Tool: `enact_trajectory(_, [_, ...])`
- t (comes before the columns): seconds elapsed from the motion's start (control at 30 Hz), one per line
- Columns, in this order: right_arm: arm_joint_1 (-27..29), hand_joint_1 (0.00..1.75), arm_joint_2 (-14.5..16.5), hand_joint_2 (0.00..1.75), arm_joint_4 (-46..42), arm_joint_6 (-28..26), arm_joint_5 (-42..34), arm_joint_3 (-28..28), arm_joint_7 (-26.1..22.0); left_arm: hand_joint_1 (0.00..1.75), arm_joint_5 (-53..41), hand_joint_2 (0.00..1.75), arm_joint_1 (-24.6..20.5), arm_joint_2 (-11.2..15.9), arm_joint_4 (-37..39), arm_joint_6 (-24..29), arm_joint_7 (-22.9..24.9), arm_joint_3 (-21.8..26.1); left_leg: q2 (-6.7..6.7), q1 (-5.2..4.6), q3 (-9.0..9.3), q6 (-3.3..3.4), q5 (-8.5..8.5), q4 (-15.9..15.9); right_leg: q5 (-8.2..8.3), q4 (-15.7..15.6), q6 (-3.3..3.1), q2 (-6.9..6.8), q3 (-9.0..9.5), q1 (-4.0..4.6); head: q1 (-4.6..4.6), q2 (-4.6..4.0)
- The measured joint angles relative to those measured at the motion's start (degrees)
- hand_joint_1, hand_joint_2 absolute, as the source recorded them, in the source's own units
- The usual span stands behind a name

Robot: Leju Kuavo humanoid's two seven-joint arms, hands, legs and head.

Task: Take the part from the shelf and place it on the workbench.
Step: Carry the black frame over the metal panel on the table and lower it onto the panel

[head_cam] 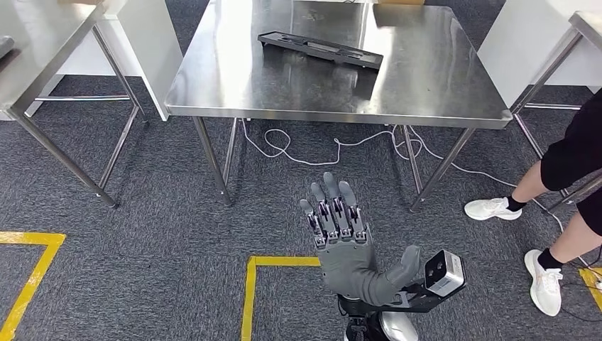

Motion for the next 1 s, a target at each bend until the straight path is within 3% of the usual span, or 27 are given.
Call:
enact_trajectory(0.03, [0.0, 0.00, -0.1, 0.00, 0.0, -0.1, 0.0, 0.0, 0.0, 0.00, 0.0, 0.00, 0.0, 0.0, 0.0, 0.0, 0.0, 0.0, 0.11, -0.15, -0.93, 0.01, 0.74, 0.0, -0.21, 2.3, 0.33, 0.01, 0.16, 0.01, 0.05, 0.00])
enact_trajectory(0.07, [0.0, 0.00, -0.1, 0.00, 0.1, -0.2, 0.0, -0.1, 0.0, 0.00, 0.0, 0.00, 0.0, 0.0, 0.0, 0.0, 0.0, 0.0, 0.20, -0.26, -1.86, 0.00, 1.46, 0.1, 0.82, 2.7, 0.88, 0.02, 1.14, 0.02, 0.05, 0.01])
enact_trajectory(0.13, [0.0, 0.00, -0.1, 0.00, 0.1, -0.5, 0.0, -0.2, 0.0, 0.00, -0.1, 0.00, 0.0, 0.0, 0.0, -0.1, 0.0, 0.0, 0.28, -0.36, -3.52, -0.18, 2.84, 0.1, 3.68, -1.9, 1.65, 0.03, 5.67, 0.10, 0.04, 0.01])
enact_trajectory(0.2, [-0.2, 0.00, -0.1, 0.00, 0.1, -0.8, 0.0, -0.2, 0.0, 0.00, -0.3, 0.00, -0.1, 0.0, 0.0, -0.1, 0.1, -0.1, 0.29, -0.46, -4.60, -0.58, 4.03, 0.2, 3.27, -11.0, 1.04, 0.05, 11.87, 0.35, 0.03, 0.00])
enact_trajectory(0.23, [-0.2, 0.00, 0.0, 0.00, 0.1, -0.9, 0.0, -0.3, 0.0, 0.00, -0.4, 0.00, -0.1, 0.0, 0.0, -0.1, 0.2, -0.1, 0.32, -0.45, -4.84, -0.85, 4.63, 0.1, 2.43, -14.4, 0.52, 0.09, 13.78, 0.52, -0.02, 0.00])
enact_trajectory(0.3, [-0.3, 0.00, 0.1, 0.00, 0.0, -1.1, 0.0, -0.4, 0.0, 0.00, -0.5, 0.00, -0.1, 0.0, 0.0, -0.1, 0.3, -0.2, 0.37, -0.29, -5.07, -1.59, 5.89, -0.1, 1.79, -17.4, -0.45, 0.19, 14.92, 0.89, -0.08, 0.00])
enact_trajectory(0.33, [-0.4, 0.00, 0.1, 0.00, 0.0, -1.2, -0.1, -0.4, 0.0, 0.00, -0.5, 0.00, -0.1, 0.0, 0.0, -0.1, 0.3, -0.2, 0.32, -0.11, -5.28, -1.99, 6.01, -0.1, 2.37, -17.3, -0.94, 0.17, 14.36, 0.71, -0.07, 0.00])
enact_trajectory(0.37, [-0.4, 0.00, 0.2, 0.00, 0.0, -1.4, -0.1, -0.4, 0.0, 0.00, -0.6, 0.00, 0.0, 0.0, 0.0, 0.0, 0.3, -0.2, 0.22, 0.03, -5.69, -2.35, 5.02, 0.6, 2.99, -17.4, -1.55, 0.12, 13.90, 0.56, -0.08, 0.00])
enact_trajectory(0.43, [-0.4, 0.00, 0.4, 0.00, 0.0, -1.6, -0.1, -0.4, 0.1, 0.00, -0.6, 0.00, 0.0, 0.0, 0.0, 0.1, 0.4, -0.2, 0.01, 0.34, -7.16, -2.92, -0.40, 5.2, 4.43, -17.5, -2.73, -0.09, 12.64, 0.23, -0.40, 0.01])
enact_trajectory(0.5, [-0.4, 0.00, 0.5, 0.00, 0.0, -1.7, -0.1, -0.5, 0.2, 0.00, -0.6, 0.00, 0.0, 0.0, 0.0, 0.1, 0.4, -0.2, -0.05, 0.58, -8.68, -3.43, -6.05, 12.7, 5.80, -17.4, -3.22, -0.22, 11.16, 0.43, -0.71, 0.01])
enact_trajectory(0.53, [-0.4, 0.00, 0.5, 0.00, 0.0, -1.8, -0.1, -0.5, 0.2, 0.00, -0.6, 0.00, 0.0, 0.0, 0.0, 0.2, 0.4, -0.2, -0.05, 0.70, -8.94, -3.64, -6.82, 15.8, 6.53, -17.3, -3.16, -0.25, 10.34, 0.50, -0.69, 0.00])
enact_trajectory(0.6, [-0.4, 0.00, 0.5, 0.00, 0.0, -1.8, -0.1, -0.5, 0.2, 0.00, -0.6, 0.00, 0.0, 0.0, 0.0, 0.2, 0.4, -0.2, -0.04, 0.92, -7.36, -3.81, -4.69, 17.4, 7.80, -16.6, -2.88, -0.25, 8.37, 0.58, -0.69, 0.00])
enact_trajectory(0.63, [-0.4, 0.00, 0.5, 0.00, 0.0, -1.8, -0.1, -0.5, 0.2, 0.00, -0.6, 0.00, -0.1, 0.0, 0.0, 0.2, 0.4, -0.2, -0.04, 0.99, -5.18, -3.73, -3.02, 15.3, 8.31, -16.2, -2.69, -0.22, 7.30, 0.58, -0.71, 0.00])
enact_trajectory(0.7, [-0.4, 0.00, 0.6, 0.00, 0.0, -1.8, -0.1, -0.5, 0.2, 0.00, -0.6, 0.00, -0.2, 0.0, 0.0, 0.2, 0.4, -0.2, -0.18, 0.92, 1.16, -3.24, -2.28, 7.2, 9.07, -15.3, -2.23, -0.21, 5.61, 0.67, -0.72, 0.00])
enact_trajectory(0.77, [-0.3, 0.00, 0.6, 0.00, 0.0, -1.8, -0.1, -0.5, 0.2, 0.00, -0.6, 0.00, -0.5, 0.0, 0.0, 0.3, 0.4, -0.2, -0.33, 0.60, 5.20, -2.68, -3.69, 0.8, 10.03, -14.7, -1.49, -0.38, 4.56, 0.76, -0.68, 0.00])
enact_trajectory(0.8, [-0.2, 0.00, 0.6, 0.00, 0.0, -1.9, 0.0, -0.6, 0.3, 0.00, -0.6, 0.00, -0.5, 0.0, 0.0, 0.3, 0.4, -0.2, -0.32, 0.39, 5.53, -2.38, -3.97, -0.4, 10.60, -14.6, -1.06, -0.48, 4.17, 0.76, -0.67, 0.01])
enact_trajectory(0.87, [0.4, 0.00, 0.5, 0.00, 0.1, -2.2, 0.3, -0.7, 0.4, 0.00, -0.6, 0.00, -0.5, 0.0, 0.0, 0.5, 0.4, -0.2, -0.09, 0.38, 4.30, -1.43, -2.94, -1.0, 10.71, -14.2, -0.50, -0.49, 3.20, 0.69, -0.72, 0.01])
enact_trajectory(0.93, [1.0, 0.00, 0.2, 0.00, 0.3, -2.9, 0.4, -1.0, 0.5, 0.00, -0.5, 0.00, -0.4, 0.0, 0.0, 0.5, 0.2, -0.2, 0.23, 0.47, 2.54, -0.39, -1.28, -1.4, 7.14, -10.9, -0.83, -0.25, 1.46, 0.59, -0.54, 0.01])
enact_trajectory(1.0, [1.7, 0.00, -0.3, 0.00, 1.1, -4.6, 0.9, -1.6, 0.8, 0.00, -0.5, 0.00, -0.4, 0.0, 0.0, 0.5, 0.0, -0.2, 0.38, 0.31, 0.64, -0.03, 0.26, -1.4, 1.80, -4.1, -1.31, -0.05, -0.35, 0.26, -0.29, 0.01])
